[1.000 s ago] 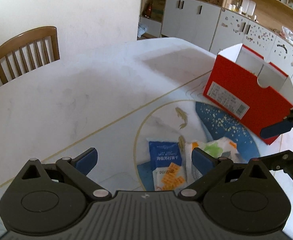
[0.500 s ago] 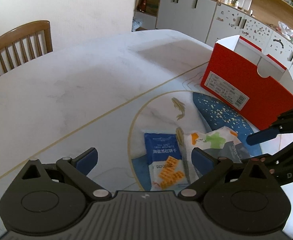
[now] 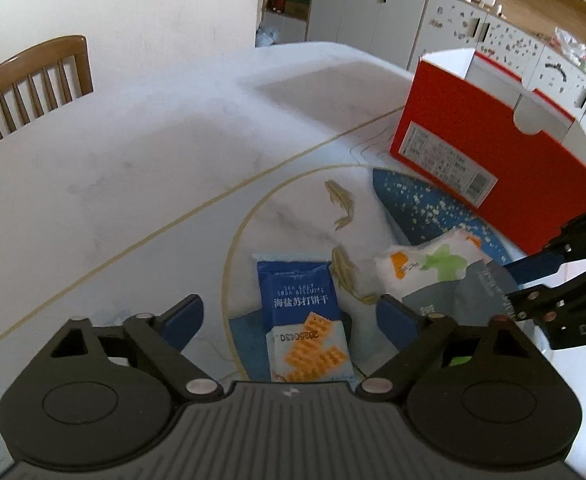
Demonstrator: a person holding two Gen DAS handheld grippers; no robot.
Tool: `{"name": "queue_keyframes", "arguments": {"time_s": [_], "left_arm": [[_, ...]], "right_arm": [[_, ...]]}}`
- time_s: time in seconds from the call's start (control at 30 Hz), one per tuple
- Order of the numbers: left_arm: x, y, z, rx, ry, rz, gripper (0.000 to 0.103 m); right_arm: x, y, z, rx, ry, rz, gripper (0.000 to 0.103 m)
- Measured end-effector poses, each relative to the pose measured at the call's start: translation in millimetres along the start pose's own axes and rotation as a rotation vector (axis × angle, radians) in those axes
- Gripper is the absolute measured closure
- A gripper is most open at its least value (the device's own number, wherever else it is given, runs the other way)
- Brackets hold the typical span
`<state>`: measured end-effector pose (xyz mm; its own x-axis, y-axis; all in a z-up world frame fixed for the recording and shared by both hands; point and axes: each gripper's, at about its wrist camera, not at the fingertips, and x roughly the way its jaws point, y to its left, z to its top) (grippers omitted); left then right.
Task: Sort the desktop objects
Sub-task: 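Close the left gripper on the biscuit packet while the right grips the white bag, then lift the biscuit packet with the left gripper while the right carries the white bag toward the box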
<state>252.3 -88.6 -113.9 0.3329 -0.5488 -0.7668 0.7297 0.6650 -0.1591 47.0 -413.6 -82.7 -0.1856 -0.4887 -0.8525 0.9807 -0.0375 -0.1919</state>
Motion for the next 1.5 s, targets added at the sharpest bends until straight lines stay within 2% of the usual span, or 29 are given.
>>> {"name": "queue_keyframes", "arguments": {"time_s": [0.17, 0.2, 0.27, 0.47, 0.57, 0.73, 0.87, 1.5], "left_arm": [[5.5, -6.6, -0.6, 0.027, 0.014, 0.012, 0.023], [5.2, -7.4, 0.0, 0.027, 0.012, 0.008, 0.028], [5.2, -9.4, 1.1, 0.034, 0.011, 0.015, 0.036], [5.3, -15.1, 4.2, 0.034, 0.022, 0.05, 0.06], [5.4, -16.6, 4.6, 0.034, 0.022, 0.051, 0.065], [3.1, -17.4, 2.3, 0.026, 0.017, 0.052, 0.066], [-1.0, -18.7, 0.5, 0.021, 0.017, 0.047, 0.066], [-43.5, -40.7, 3.6, 0.011, -0.008, 0.001, 0.067]], "right_arm": [[-0.2, 1.6, 0.0, -0.007, 0.001, -0.005, 0.069], [-0.3, 1.8, 0.4, -0.008, 0.002, -0.005, 0.07], [-1.8, 2.2, 0.8, -0.003, 0.004, 0.007, 0.078], [-2.6, 6.4, 0.1, -0.014, 0.0, -0.004, 0.085], [-5.0, 7.2, -1.1, -0.016, -0.004, -0.008, 0.09], [-10.9, 6.0, -3.1, -0.023, -0.007, 0.002, 0.099], [-15.7, 2.3, -3.6, -0.016, -0.018, 0.011, 0.102], [-53.6, -3.1, -10.4, -0.036, -0.083, 0.061, 0.102]]}}
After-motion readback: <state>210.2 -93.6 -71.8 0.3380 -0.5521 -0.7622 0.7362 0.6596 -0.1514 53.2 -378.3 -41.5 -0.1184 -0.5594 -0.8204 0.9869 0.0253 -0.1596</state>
